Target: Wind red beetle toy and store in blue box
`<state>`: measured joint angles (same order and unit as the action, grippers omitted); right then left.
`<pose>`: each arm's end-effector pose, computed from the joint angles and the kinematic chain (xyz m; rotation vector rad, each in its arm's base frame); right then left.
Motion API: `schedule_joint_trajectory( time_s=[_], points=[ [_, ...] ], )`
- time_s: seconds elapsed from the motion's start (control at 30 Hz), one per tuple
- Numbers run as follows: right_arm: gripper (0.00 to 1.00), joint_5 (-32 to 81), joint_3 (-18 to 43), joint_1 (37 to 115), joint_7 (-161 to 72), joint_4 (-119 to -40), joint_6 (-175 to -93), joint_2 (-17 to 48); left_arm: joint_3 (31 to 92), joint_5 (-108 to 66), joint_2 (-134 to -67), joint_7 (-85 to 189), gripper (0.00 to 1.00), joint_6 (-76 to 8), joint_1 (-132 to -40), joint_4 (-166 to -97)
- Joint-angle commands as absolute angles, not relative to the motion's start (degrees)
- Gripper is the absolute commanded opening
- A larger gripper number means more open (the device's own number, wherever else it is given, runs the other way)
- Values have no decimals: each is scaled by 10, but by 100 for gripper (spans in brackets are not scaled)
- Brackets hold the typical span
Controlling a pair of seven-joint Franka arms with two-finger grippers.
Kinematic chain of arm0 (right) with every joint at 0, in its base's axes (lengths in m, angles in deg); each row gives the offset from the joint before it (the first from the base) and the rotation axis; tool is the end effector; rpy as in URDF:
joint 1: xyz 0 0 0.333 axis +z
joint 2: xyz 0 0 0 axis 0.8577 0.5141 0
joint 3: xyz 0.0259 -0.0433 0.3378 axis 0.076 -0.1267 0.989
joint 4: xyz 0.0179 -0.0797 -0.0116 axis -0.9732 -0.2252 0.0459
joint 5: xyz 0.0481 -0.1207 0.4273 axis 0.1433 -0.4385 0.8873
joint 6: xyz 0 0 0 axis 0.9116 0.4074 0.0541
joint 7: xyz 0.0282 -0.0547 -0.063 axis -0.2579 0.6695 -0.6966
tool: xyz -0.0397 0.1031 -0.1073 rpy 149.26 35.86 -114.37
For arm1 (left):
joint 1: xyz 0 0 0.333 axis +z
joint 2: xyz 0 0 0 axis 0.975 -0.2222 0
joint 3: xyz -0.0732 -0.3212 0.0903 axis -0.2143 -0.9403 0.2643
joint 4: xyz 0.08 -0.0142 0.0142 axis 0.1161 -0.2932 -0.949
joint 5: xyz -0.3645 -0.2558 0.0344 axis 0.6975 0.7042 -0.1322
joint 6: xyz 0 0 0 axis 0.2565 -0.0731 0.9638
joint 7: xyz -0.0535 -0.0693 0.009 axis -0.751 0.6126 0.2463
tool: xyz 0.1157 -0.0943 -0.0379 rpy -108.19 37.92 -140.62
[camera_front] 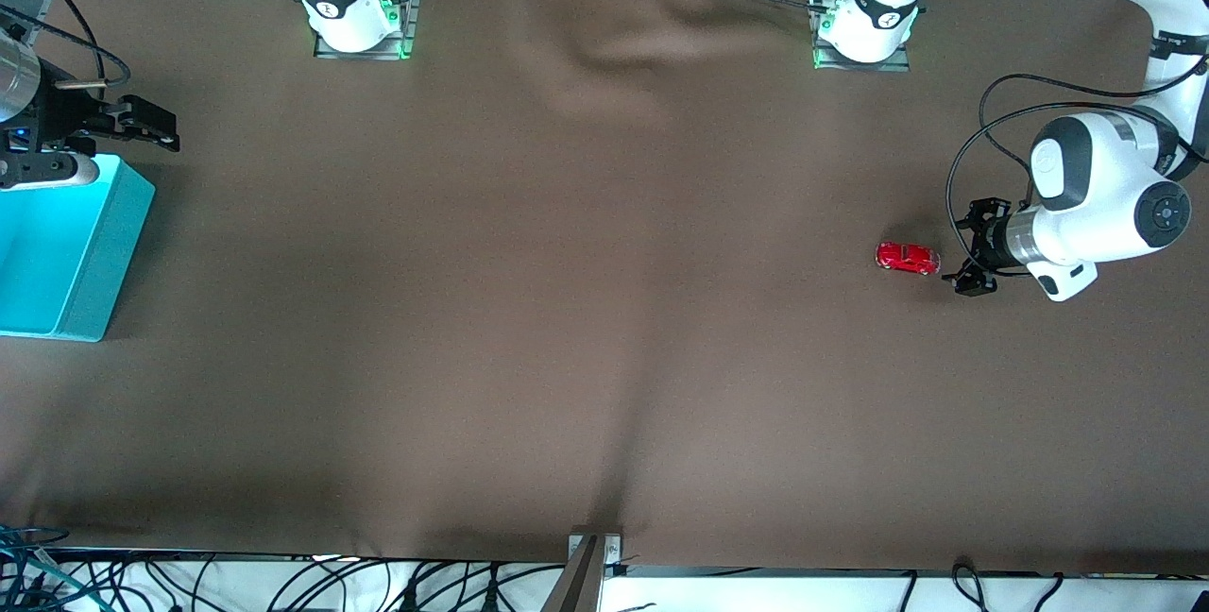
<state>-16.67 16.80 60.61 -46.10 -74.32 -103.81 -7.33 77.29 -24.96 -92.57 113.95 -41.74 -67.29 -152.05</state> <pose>0.5955 -0.0091 0.5527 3.0603 0.1808 -0.2581 0.5862 0.0686 0.1933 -2.3624 -1.9665 0.3728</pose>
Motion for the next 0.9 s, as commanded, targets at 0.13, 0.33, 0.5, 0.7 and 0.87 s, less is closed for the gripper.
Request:
schedule_joint_trajectory(
  time_s=[0.13,0.33,0.5,0.7,0.87],
  points=[
    [100,-167,168,606,-451,-730,-1034,-74,773,-238,-916,1185,97,-508,-675,-1581],
    [100,-166,165,602,-451,-730,-1036,-70,773,-237,-935,1207,97,-529,-675,-1584],
    [100,-165,165,602,-450,-731,-1035,-69,772,-236,-937,1215,97,-570,-676,-1605],
    [100,-163,165,602,-430,-731,-1026,-68,759,-236,-948,1225,97,-589,-676,-1611],
    [100,-160,165,601,-426,-732,-1013,-67,747,-236,-961,1238,97,-605,-676,-1611]
  ],
)
